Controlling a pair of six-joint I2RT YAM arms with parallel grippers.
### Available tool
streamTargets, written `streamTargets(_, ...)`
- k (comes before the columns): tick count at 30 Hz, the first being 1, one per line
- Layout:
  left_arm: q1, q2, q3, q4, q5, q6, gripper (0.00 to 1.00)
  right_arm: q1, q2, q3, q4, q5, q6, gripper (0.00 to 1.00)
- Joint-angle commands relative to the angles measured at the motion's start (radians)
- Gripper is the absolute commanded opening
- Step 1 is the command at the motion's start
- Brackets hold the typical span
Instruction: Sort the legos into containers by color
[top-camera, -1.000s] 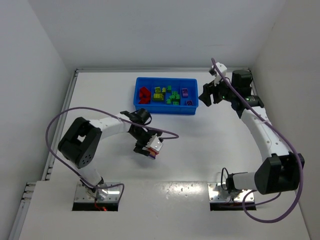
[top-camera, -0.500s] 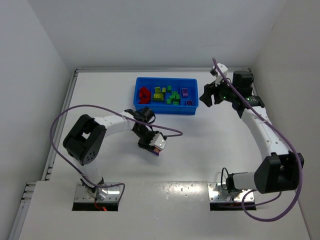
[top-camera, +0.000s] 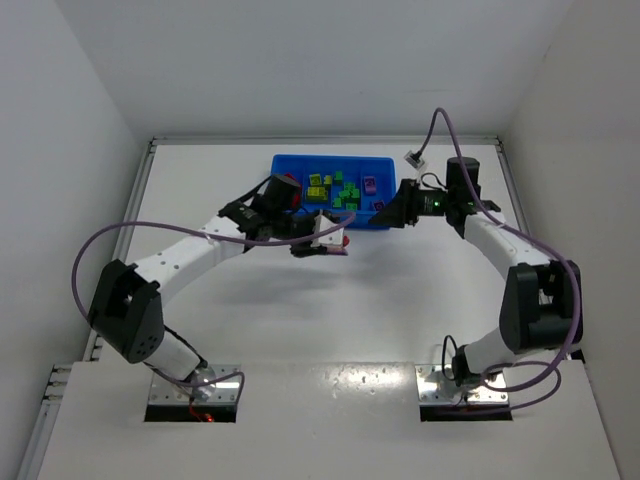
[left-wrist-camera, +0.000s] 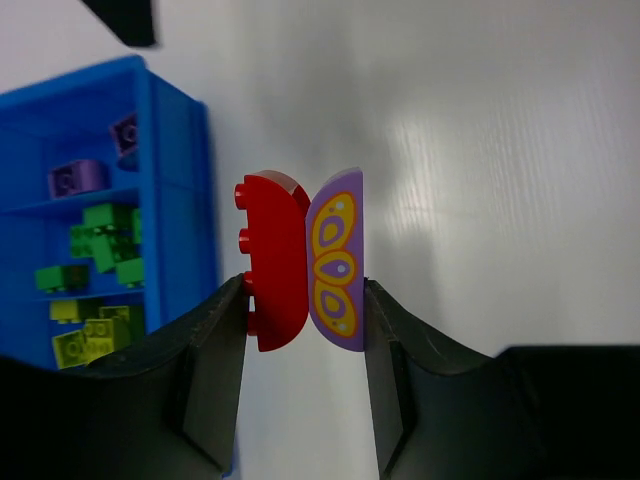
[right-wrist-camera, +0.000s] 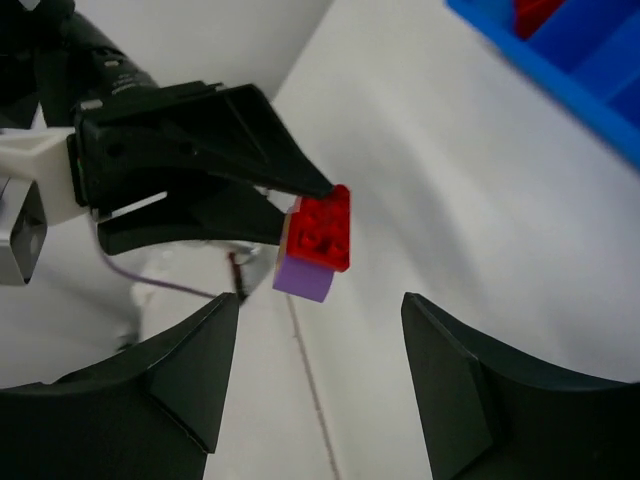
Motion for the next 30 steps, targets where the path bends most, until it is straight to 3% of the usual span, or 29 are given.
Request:
streamTargets(1,0.0,-0.035,0.031,0.072,0.037,-0.122,0.28,0.015,0.036,0.047,0.122,-0.214,0.141,0.66)
streamTargets(14,-0.039,-0.06,0.103,0.101,0.058,-0.133,0.28,0.091,0.09,0.075,0.089,-0.259,0.16,0.62)
streamTargets(30,-0.088,-0.032,0.142,0.119,0.058,-0.133,0.28,0.091,0.136,0.127,0.079,-0.216,0.16,0.62)
